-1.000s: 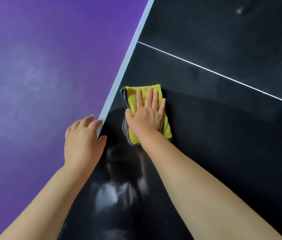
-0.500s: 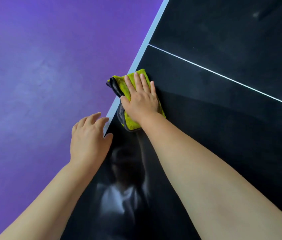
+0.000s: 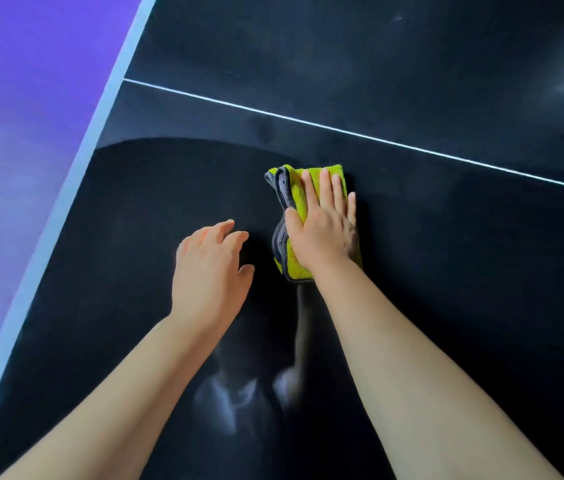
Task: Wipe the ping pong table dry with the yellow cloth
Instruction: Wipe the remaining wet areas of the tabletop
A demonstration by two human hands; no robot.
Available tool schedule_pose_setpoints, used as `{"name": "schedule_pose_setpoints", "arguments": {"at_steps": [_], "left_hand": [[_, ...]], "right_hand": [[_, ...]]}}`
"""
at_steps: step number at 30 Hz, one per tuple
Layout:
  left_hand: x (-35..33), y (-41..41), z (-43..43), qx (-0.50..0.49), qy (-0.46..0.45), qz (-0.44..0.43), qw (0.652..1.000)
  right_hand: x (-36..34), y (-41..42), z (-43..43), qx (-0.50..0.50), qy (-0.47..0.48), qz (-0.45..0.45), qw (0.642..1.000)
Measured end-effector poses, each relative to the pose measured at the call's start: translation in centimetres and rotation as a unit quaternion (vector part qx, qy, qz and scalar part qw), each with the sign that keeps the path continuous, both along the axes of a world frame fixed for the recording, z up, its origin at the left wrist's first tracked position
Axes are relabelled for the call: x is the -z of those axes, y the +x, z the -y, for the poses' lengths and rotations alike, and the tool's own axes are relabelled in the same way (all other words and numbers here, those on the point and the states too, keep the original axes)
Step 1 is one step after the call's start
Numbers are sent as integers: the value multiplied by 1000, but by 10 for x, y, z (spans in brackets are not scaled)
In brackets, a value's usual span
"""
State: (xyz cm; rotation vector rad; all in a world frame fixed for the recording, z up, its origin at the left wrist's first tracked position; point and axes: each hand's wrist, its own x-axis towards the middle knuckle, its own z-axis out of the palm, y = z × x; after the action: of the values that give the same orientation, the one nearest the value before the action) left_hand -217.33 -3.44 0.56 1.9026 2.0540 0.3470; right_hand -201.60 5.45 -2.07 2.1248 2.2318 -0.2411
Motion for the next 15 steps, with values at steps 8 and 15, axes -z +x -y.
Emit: {"name": "schedule_pose_setpoints", "arguments": {"at_steps": [8,15], "left_hand": [[4,120,-35,88,13,21,996],[9,118,-43,73,9,21,997]], "right_hand": [[-4,170,-2,150,1,16,989],[-6,206,-13,245,-21,25,969]]}}
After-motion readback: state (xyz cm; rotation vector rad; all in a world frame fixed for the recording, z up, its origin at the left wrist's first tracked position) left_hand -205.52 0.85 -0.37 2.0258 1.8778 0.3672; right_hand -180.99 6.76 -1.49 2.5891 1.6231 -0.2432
